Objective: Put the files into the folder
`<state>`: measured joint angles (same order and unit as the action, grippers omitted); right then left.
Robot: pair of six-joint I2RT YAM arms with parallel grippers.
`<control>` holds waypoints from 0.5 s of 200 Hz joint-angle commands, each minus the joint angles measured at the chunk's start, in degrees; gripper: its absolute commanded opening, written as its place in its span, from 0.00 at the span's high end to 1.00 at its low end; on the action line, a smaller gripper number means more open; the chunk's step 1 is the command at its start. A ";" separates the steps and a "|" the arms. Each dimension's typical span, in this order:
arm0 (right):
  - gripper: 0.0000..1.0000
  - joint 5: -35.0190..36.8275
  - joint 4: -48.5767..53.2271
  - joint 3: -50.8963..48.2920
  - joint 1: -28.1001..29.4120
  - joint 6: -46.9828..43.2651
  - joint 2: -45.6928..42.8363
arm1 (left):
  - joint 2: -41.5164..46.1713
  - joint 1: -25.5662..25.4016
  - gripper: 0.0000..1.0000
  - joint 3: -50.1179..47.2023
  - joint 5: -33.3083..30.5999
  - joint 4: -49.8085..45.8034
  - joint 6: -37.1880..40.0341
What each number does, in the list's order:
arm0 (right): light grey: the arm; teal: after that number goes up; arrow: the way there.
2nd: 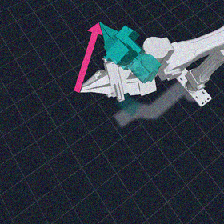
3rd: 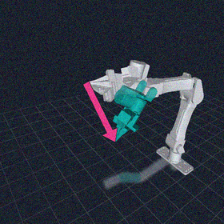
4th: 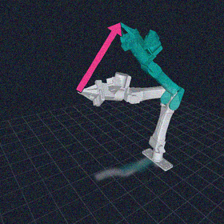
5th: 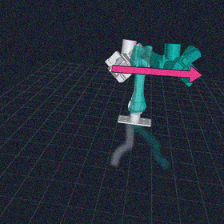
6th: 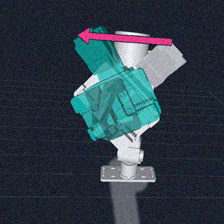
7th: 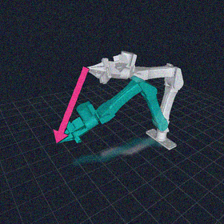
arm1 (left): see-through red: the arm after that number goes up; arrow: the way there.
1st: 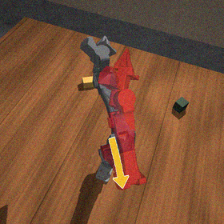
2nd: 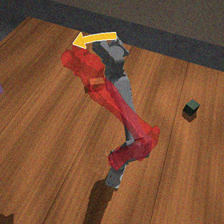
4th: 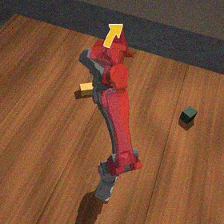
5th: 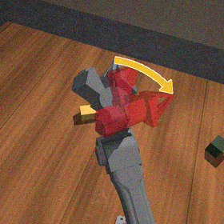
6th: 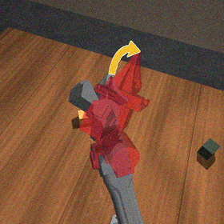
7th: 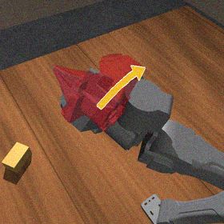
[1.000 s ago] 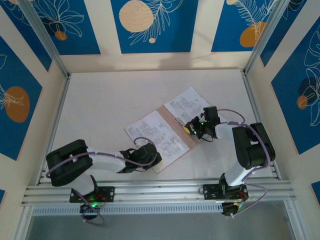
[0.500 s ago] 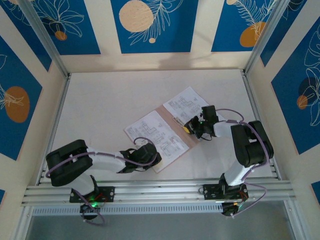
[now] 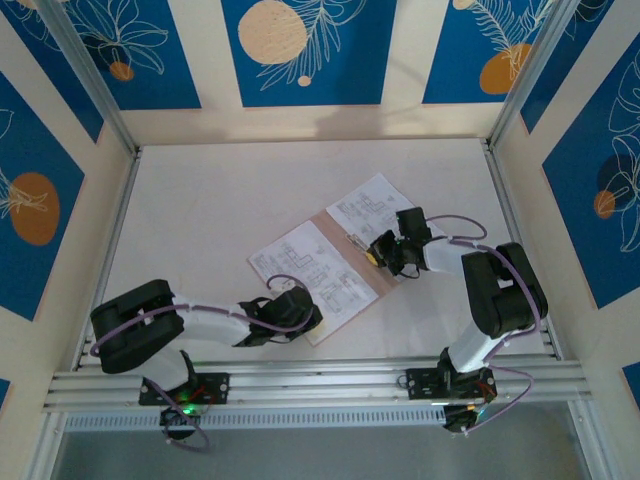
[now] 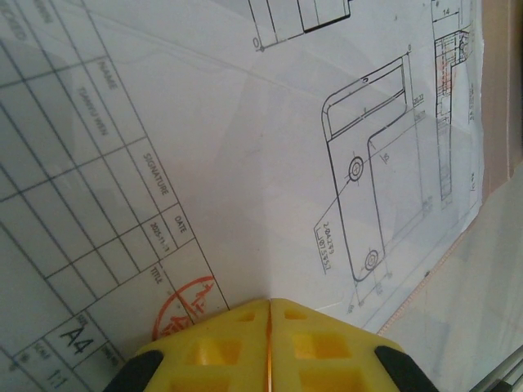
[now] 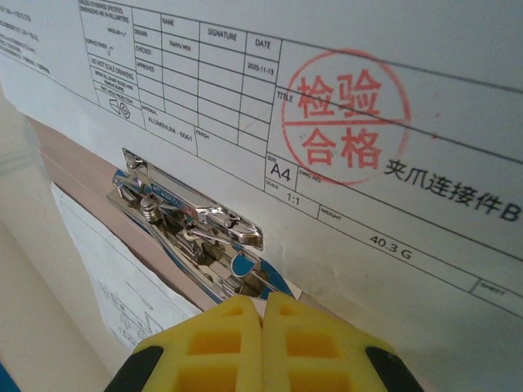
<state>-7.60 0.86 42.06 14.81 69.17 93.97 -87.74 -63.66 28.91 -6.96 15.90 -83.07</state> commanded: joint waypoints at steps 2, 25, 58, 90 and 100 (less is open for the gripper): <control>1.00 11.75 11.00 -1.02 -0.37 1.41 3.82 | -0.06 -0.52 0.92 -2.67 -0.42 -8.70 0.36; 1.00 12.20 11.56 -0.32 -0.31 1.58 3.46 | 0.01 -0.50 0.92 -2.89 -0.28 -8.78 0.36; 1.00 12.94 13.25 1.29 -0.29 1.16 3.08 | -0.06 -0.57 0.92 -3.17 -0.29 -8.52 0.28; 1.00 13.59 15.21 3.36 0.13 0.36 5.04 | -0.15 -0.50 0.92 -3.24 -0.32 -8.45 0.22; 1.00 13.73 15.53 3.87 0.35 0.36 5.81 | -0.15 -0.50 0.92 -3.25 -0.27 -8.44 0.20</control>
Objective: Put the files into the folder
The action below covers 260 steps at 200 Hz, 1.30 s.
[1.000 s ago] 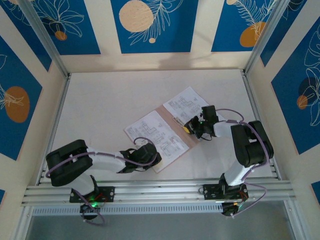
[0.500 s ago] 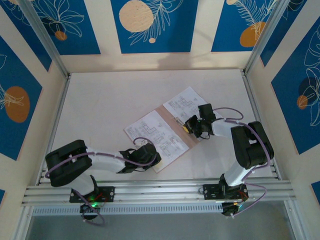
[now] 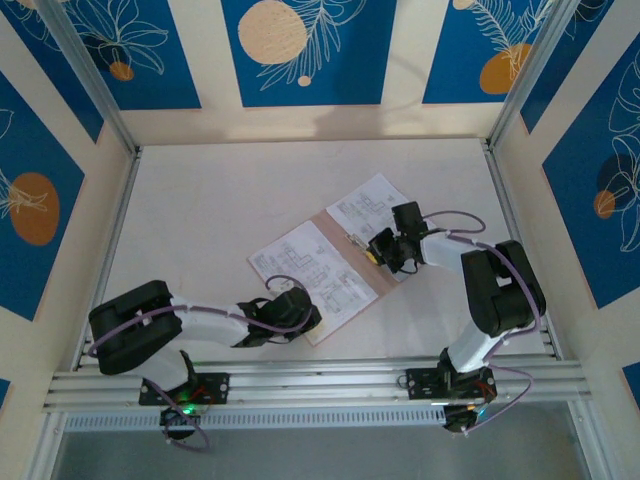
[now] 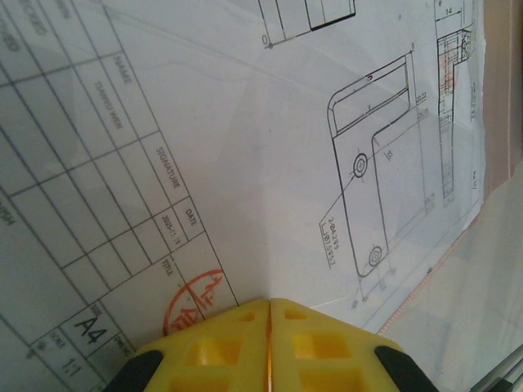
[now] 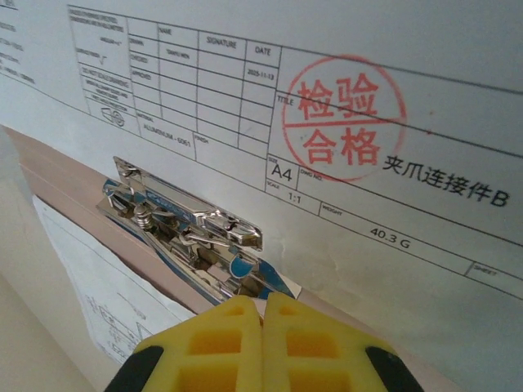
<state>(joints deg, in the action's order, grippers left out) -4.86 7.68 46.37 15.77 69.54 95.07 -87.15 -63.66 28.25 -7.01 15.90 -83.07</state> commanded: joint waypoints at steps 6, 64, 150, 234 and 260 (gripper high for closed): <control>1.00 11.18 9.14 -0.17 -0.49 0.11 5.03 | -0.76 -0.49 0.92 -2.59 -0.21 -8.48 0.24; 1.00 13.12 13.17 2.23 0.31 2.17 6.76 | -0.48 -0.50 0.92 -2.89 -0.19 -8.78 0.11; 1.00 16.00 19.35 6.96 1.53 3.24 10.12 | -0.31 -0.33 0.92 -3.91 -0.29 -8.74 -0.51; 1.00 18.76 22.40 7.04 7.53 5.93 11.15 | -1.50 0.64 0.92 -3.74 1.16 -7.11 0.69; 1.00 20.77 26.32 9.76 9.56 6.25 13.12 | -1.59 0.86 0.92 -3.69 1.29 -6.85 1.05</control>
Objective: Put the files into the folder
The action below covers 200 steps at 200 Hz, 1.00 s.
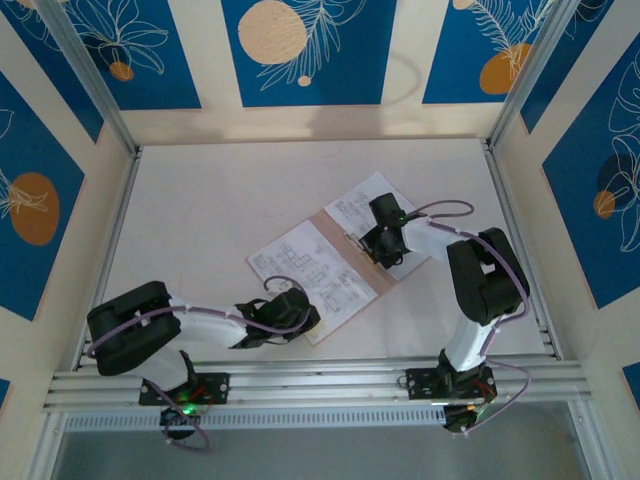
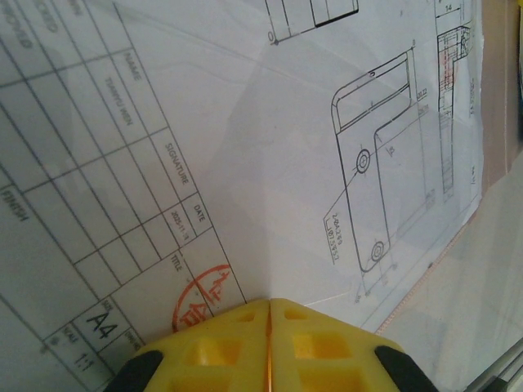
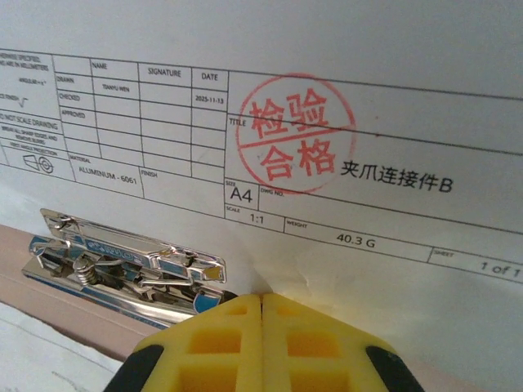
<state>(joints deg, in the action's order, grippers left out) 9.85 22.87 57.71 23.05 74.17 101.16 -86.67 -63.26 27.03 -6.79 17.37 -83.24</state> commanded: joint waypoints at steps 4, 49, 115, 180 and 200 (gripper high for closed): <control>1.00 6.39 11.84 -1.05 2.59 1.67 7.45 | -2.09 0.51 0.92 -2.43 1.14 -8.23 1.36; 1.00 6.86 13.87 0.47 4.84 1.68 8.42 | -1.92 1.03 0.91 -2.16 1.45 -8.04 2.20; 0.74 6.42 13.07 5.10 6.30 -7.37 -2.43 | 0.03 1.51 0.91 -2.98 0.40 -10.60 2.49; 0.59 -0.42 11.17 2.76 3.48 -13.57 -17.12 | 8.26 6.85 0.90 -5.73 0.35 -20.20 7.79; 0.63 -3.88 9.21 -0.39 3.67 -15.12 -18.82 | 12.98 11.23 0.88 -6.37 0.96 -25.64 12.41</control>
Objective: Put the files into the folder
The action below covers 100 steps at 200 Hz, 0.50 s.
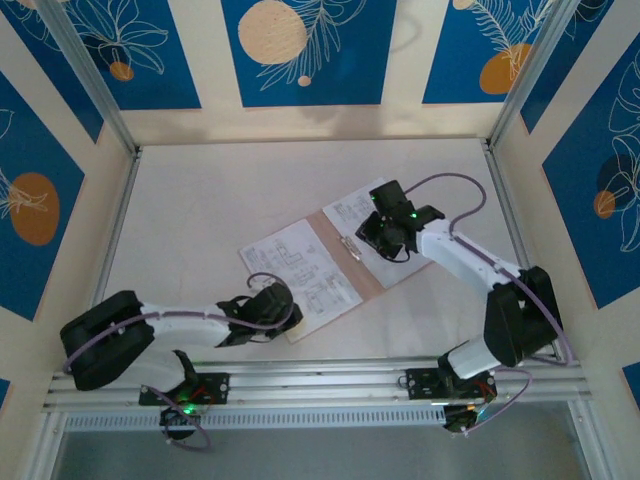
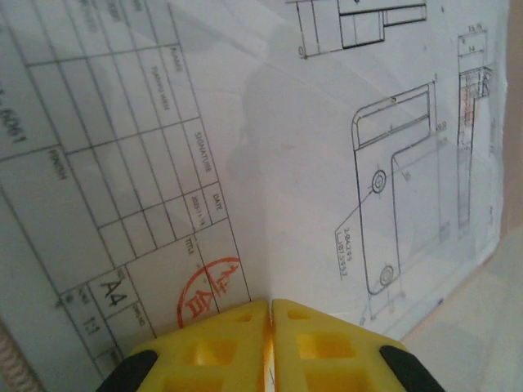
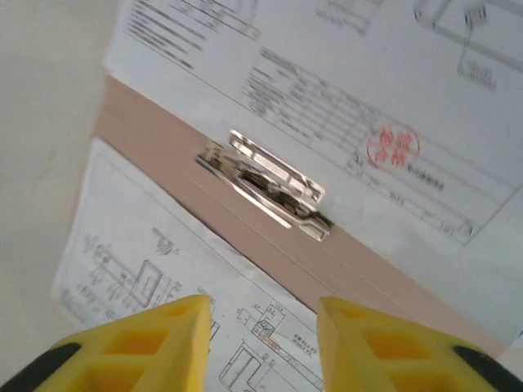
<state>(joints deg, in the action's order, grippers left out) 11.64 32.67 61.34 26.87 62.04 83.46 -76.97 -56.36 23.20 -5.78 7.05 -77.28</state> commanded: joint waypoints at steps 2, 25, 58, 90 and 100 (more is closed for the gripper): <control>0.64 -5.91 -0.65 -4.23 -0.04 -3.09 -1.24 | 3.77 4.92 0.88 -2.55 0.08 -15.77 6.88; 0.71 -7.48 -0.69 -6.00 2.92 -3.24 -0.50 | 8.84 11.54 0.87 -2.27 0.88 -21.68 13.33; 0.78 -7.36 0.18 -6.20 9.78 -1.63 1.81 | 11.01 21.17 0.87 -0.10 5.74 -25.56 21.58; 0.82 -6.98 -0.50 -6.54 15.46 1.33 4.05 | 10.56 27.55 0.85 2.14 10.16 -27.34 25.87; 0.84 -7.14 -0.58 -6.42 16.56 1.90 5.13 | 11.45 27.62 0.83 3.05 10.76 -28.21 26.03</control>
<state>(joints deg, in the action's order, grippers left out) 5.67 31.64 55.46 40.88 61.45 86.46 -66.17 -30.48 24.08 1.15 -14.92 -56.29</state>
